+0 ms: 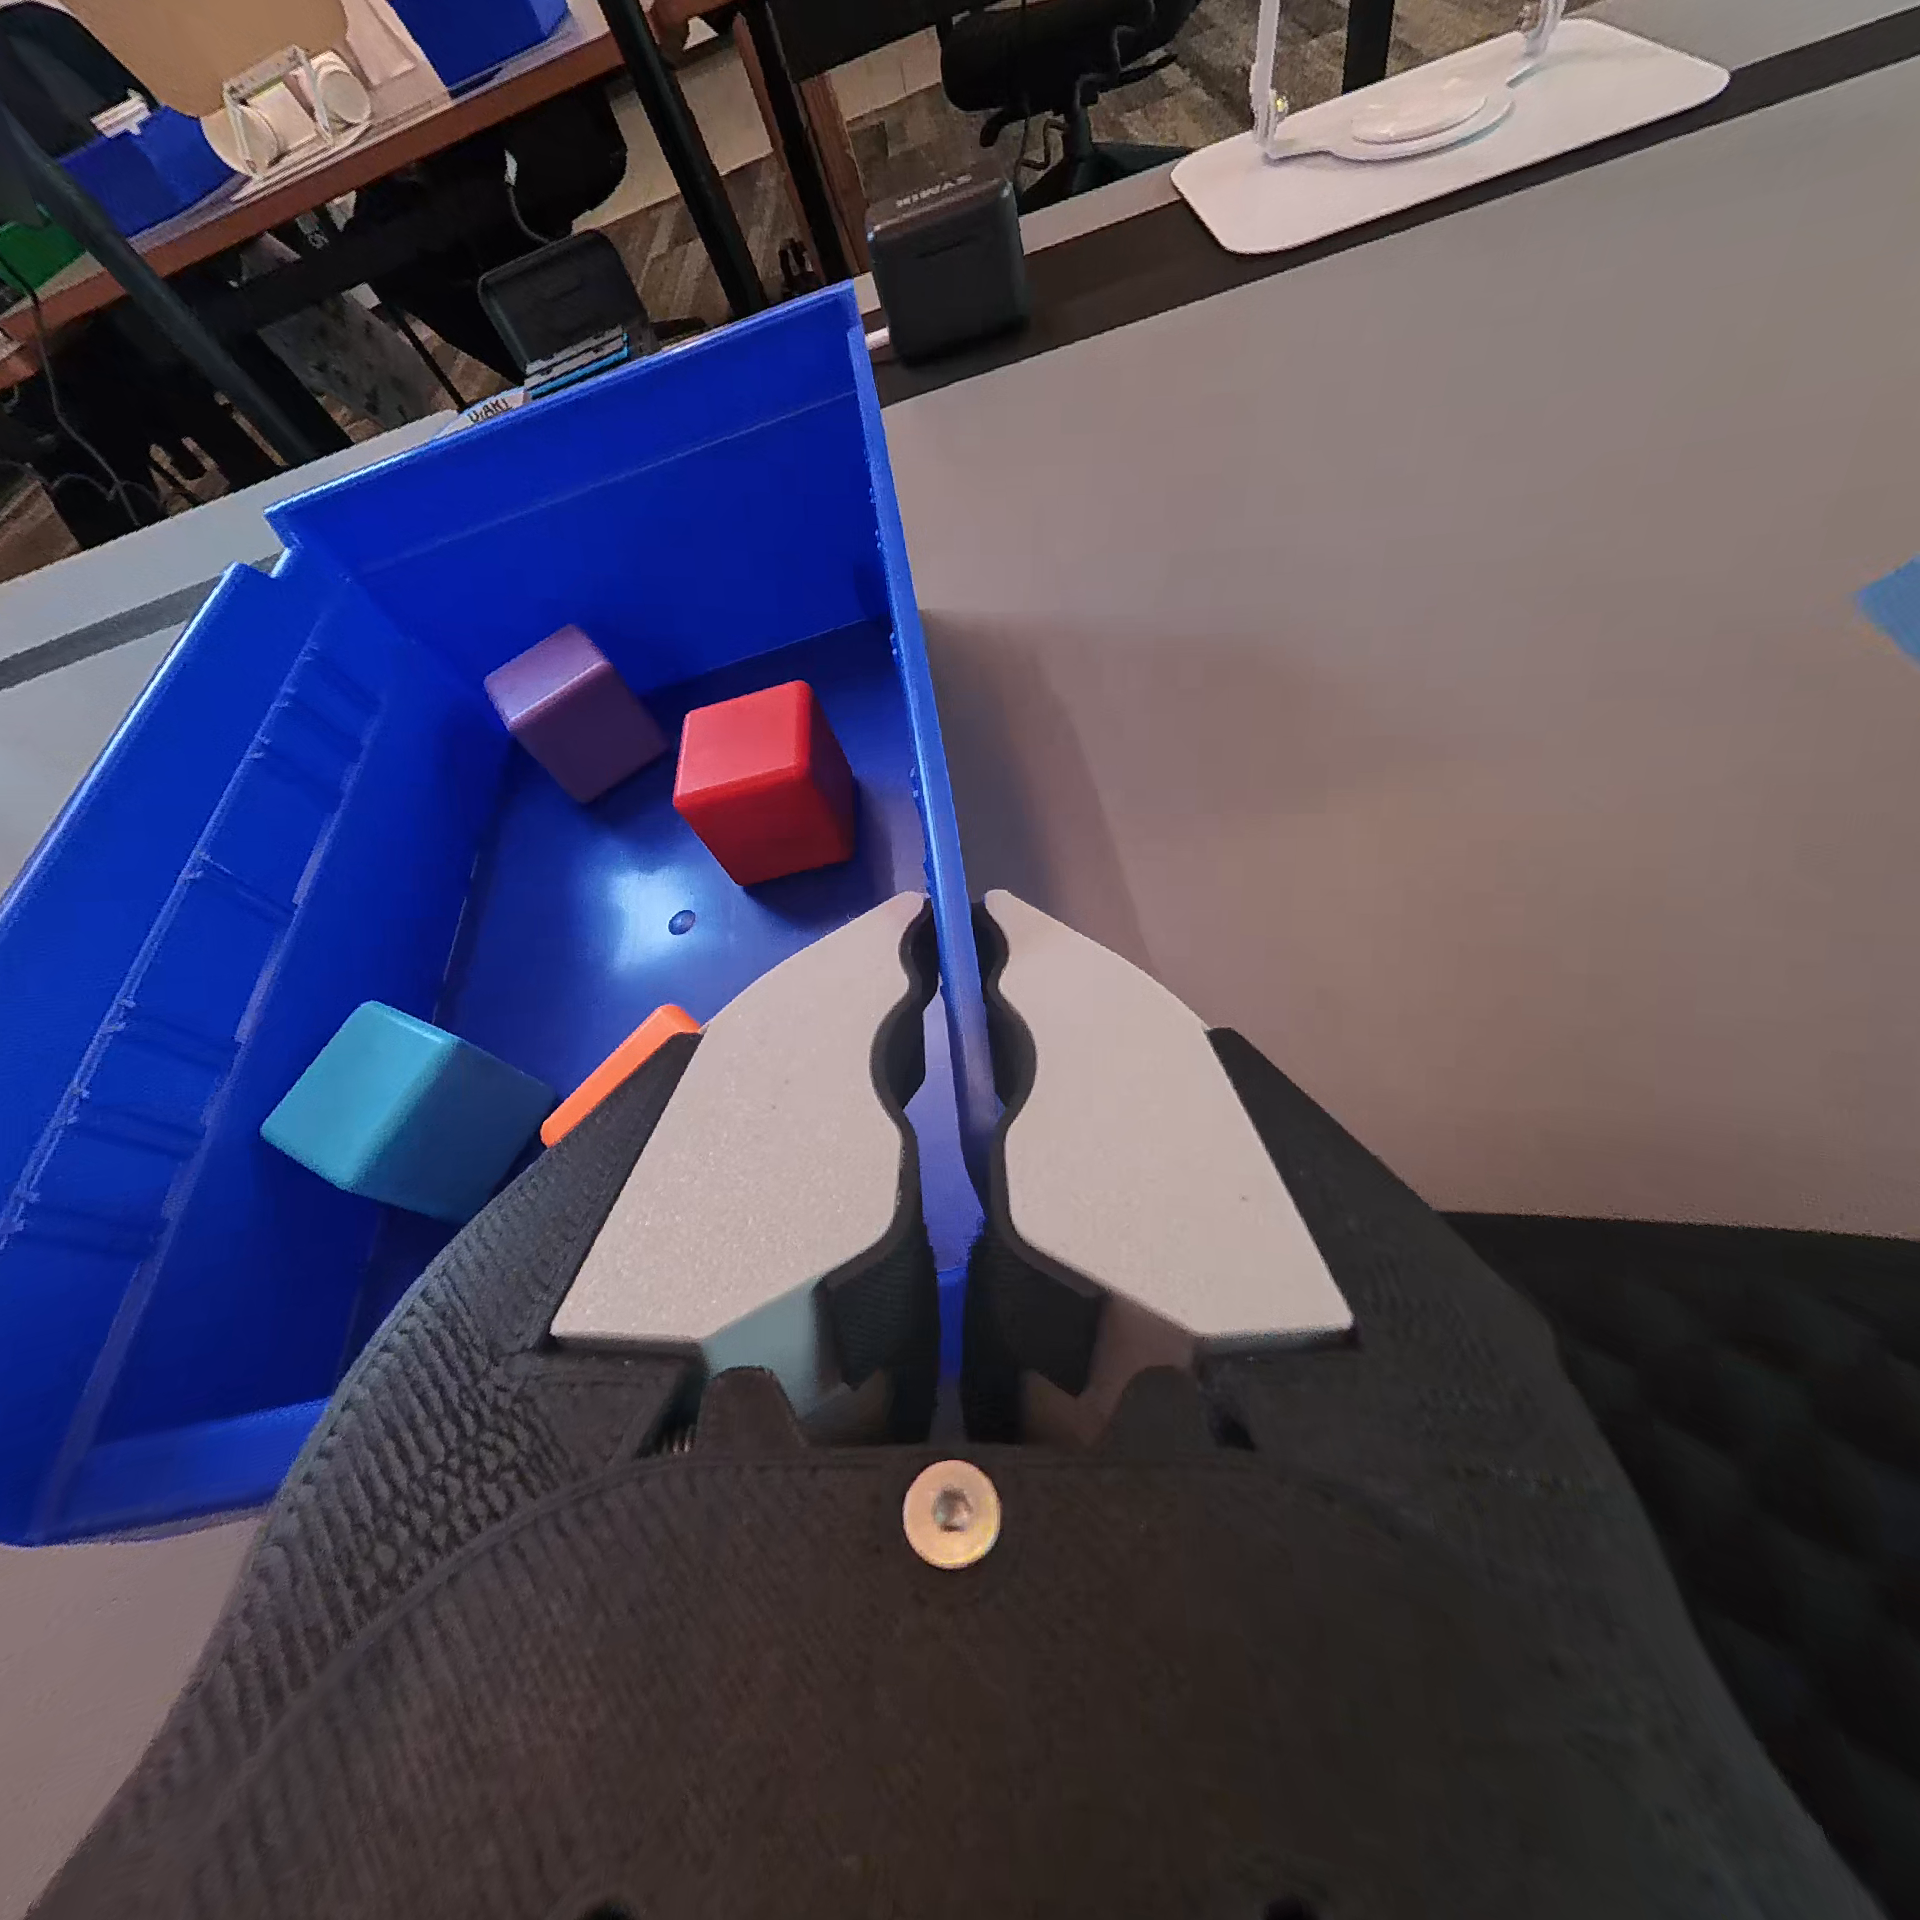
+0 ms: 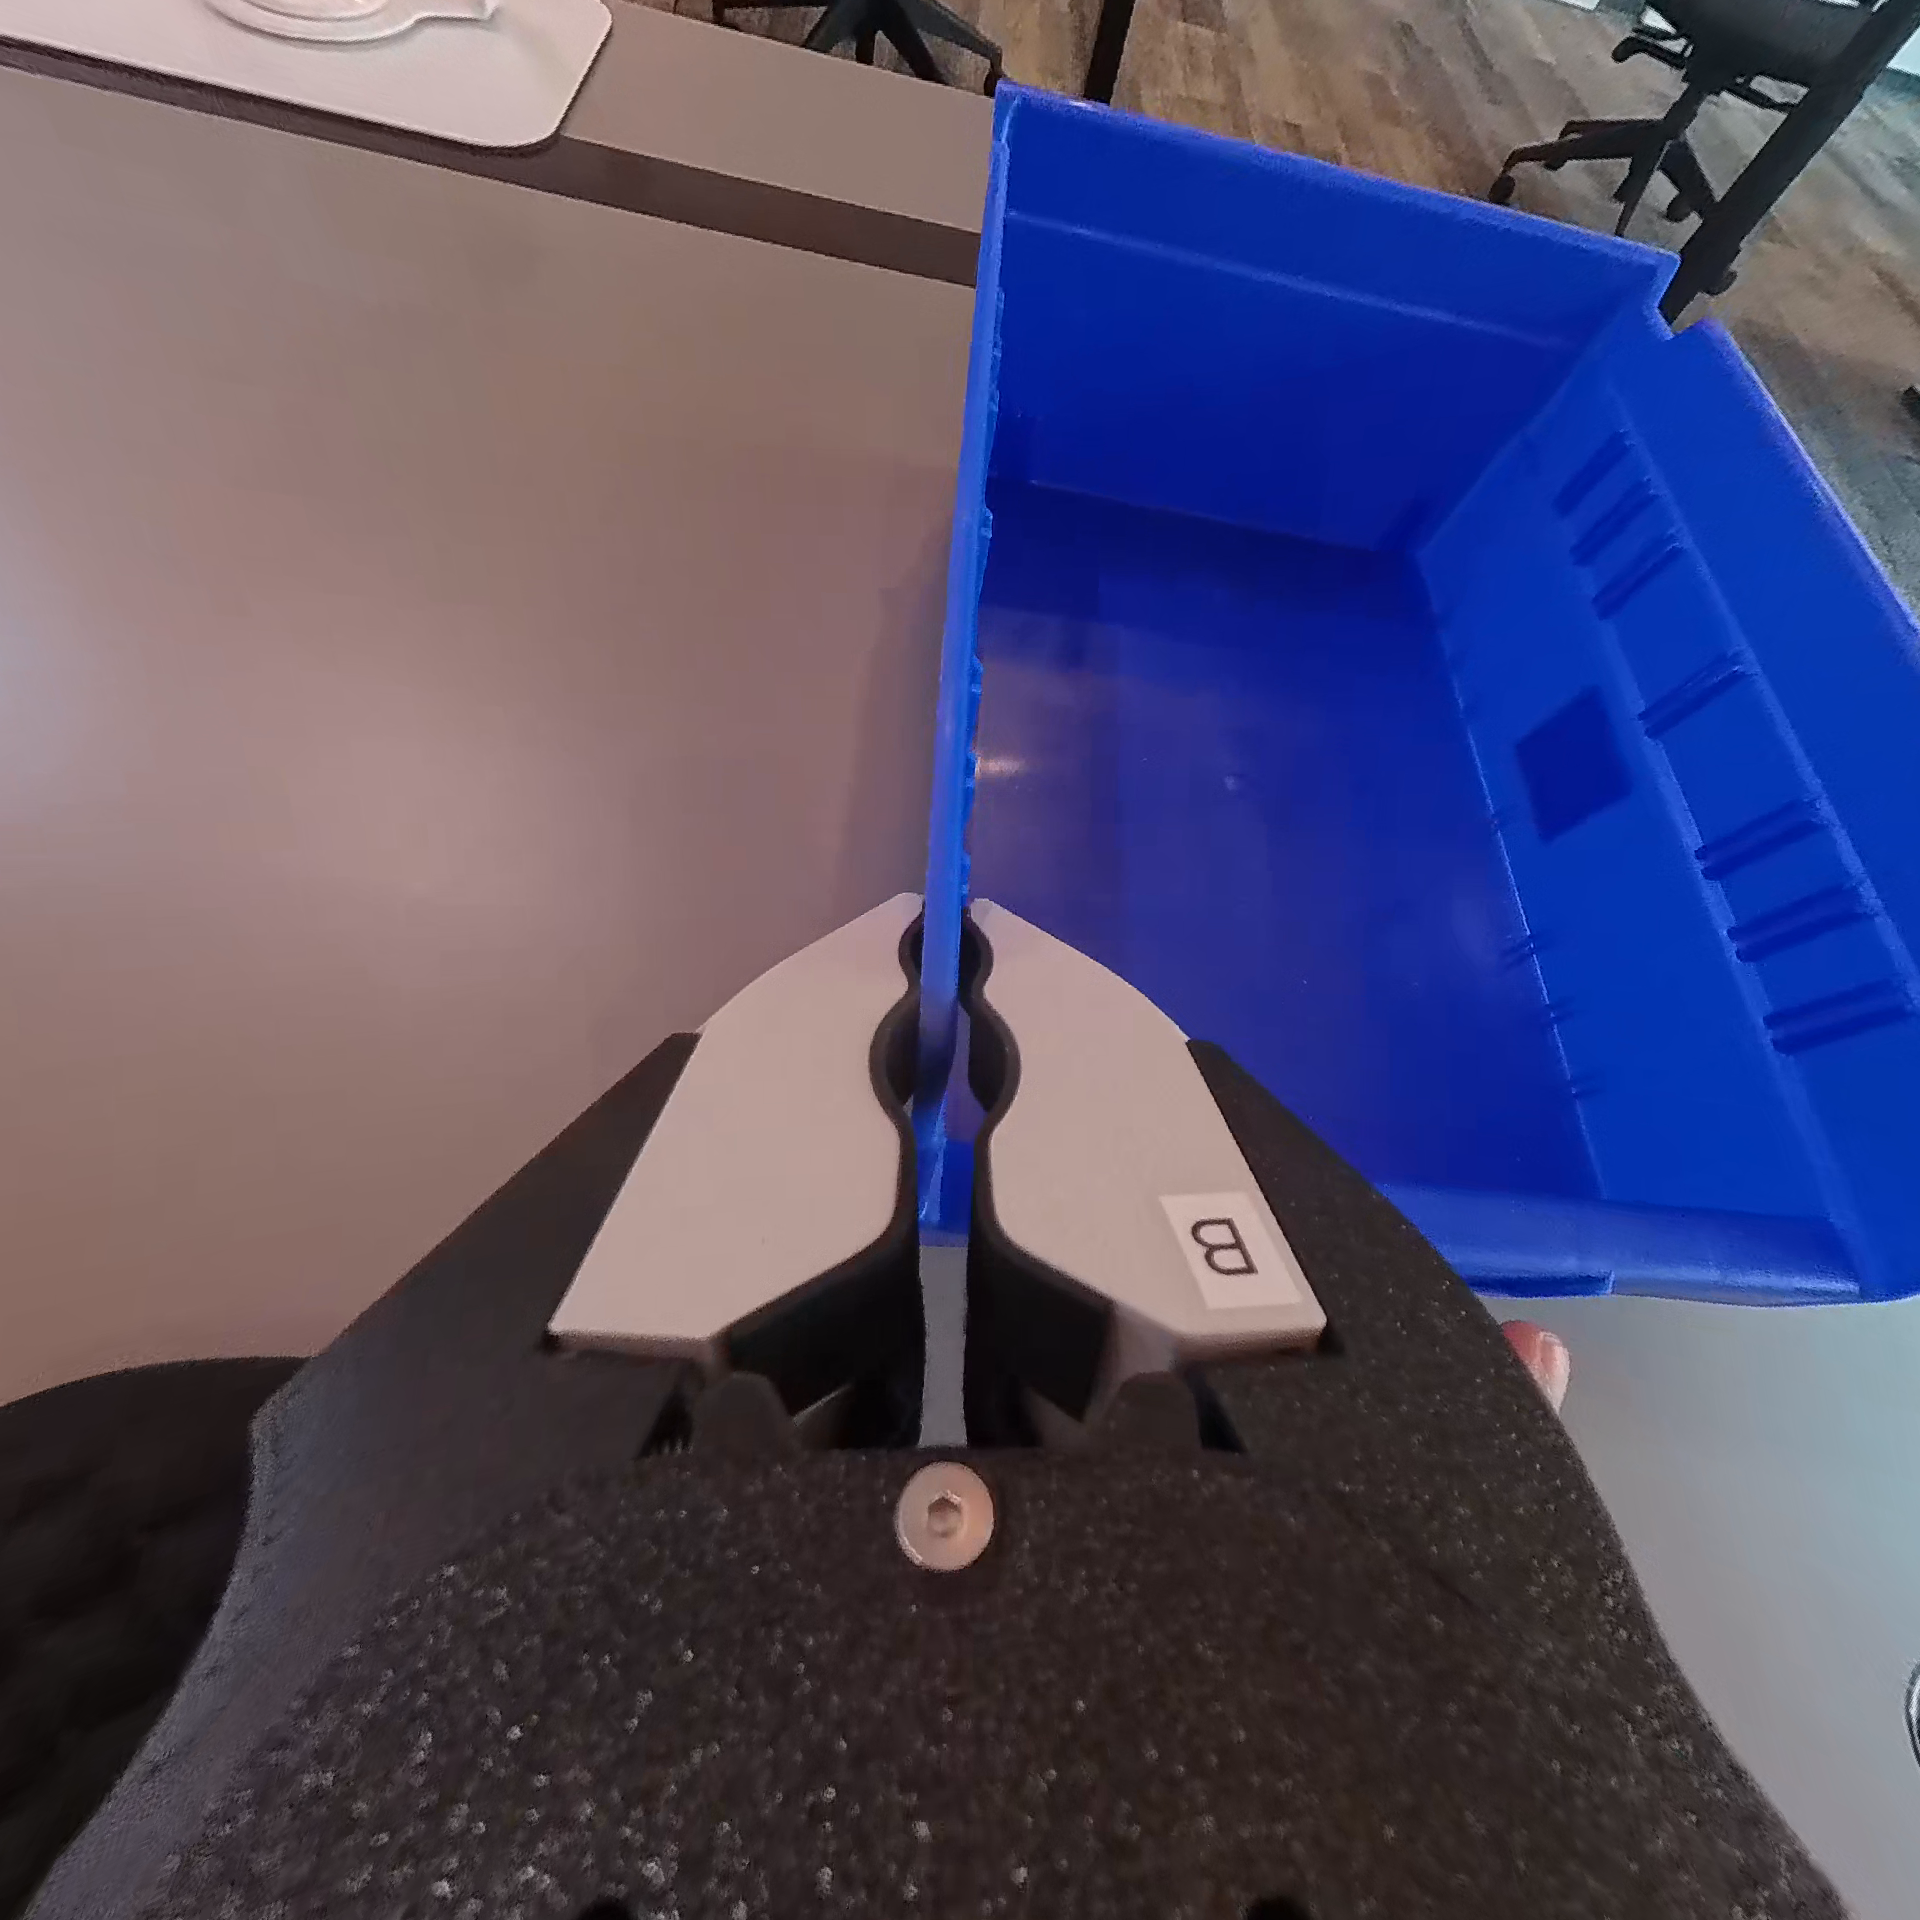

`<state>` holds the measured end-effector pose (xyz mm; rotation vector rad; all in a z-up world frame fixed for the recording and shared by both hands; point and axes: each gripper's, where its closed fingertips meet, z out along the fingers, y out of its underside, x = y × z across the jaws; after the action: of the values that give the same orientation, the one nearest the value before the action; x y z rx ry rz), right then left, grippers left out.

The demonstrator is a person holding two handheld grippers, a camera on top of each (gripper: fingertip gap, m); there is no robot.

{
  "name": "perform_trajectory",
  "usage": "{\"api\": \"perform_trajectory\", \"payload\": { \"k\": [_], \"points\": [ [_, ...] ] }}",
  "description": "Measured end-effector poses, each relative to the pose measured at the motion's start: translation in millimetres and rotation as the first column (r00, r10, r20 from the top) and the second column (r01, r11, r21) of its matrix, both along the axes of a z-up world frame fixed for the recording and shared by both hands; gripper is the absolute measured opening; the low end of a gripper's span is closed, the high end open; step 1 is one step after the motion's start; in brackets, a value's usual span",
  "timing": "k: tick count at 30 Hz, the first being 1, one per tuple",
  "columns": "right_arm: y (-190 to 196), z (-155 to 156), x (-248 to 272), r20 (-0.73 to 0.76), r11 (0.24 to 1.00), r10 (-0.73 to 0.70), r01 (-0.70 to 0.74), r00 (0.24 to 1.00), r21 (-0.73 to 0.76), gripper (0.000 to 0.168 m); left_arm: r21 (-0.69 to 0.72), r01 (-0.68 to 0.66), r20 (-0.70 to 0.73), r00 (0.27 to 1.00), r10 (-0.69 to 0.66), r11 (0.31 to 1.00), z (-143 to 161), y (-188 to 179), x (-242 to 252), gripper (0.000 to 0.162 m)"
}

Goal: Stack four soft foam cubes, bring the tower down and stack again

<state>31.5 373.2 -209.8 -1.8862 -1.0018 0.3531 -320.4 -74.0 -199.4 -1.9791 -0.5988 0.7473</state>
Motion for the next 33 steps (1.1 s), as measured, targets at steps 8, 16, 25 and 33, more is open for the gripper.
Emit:
{"api": "perform_trajectory", "payload": {
  "k": [8, 16, 25, 33],
  "points": [
    [3.6, 0.0, -1.6, -0.001, 1.0, -0.011, 0.011, 1.0, 0.005, 0.002, -0.002, -0.011, -0.013, 1.0, 0.011, 1.0, 0.3, 8.8, -22.2, 0.005],
    [-2.9, -0.3, 1.7, 0.038, 1.0, -0.028, 0.027, 0.999, 0.016, 0.002, 0.024, -0.002, -0.01, 1.0, 0.002, 1.0, 0.4, 5.9, -35.5, 0.004],
    [-9.7, -0.2, 1.1, 0.034, 1.0, -0.022, 0.022, 0.999, 0.015, 0.002, 0.034, -0.017, -0.002, 1.0, 0.017, 0.999, -0.4, 5.7, -34.7, 0.004],
    [-23.0, -0.7, -10.8, -0.011, 0.994, 0.106, -0.106, 0.994, 0.002, 0.079, 0.034, 0.059, 0.035, 0.998, -0.06, 0.998, 1.9, 6.7, -19.3, 0.085]
  ]
}}
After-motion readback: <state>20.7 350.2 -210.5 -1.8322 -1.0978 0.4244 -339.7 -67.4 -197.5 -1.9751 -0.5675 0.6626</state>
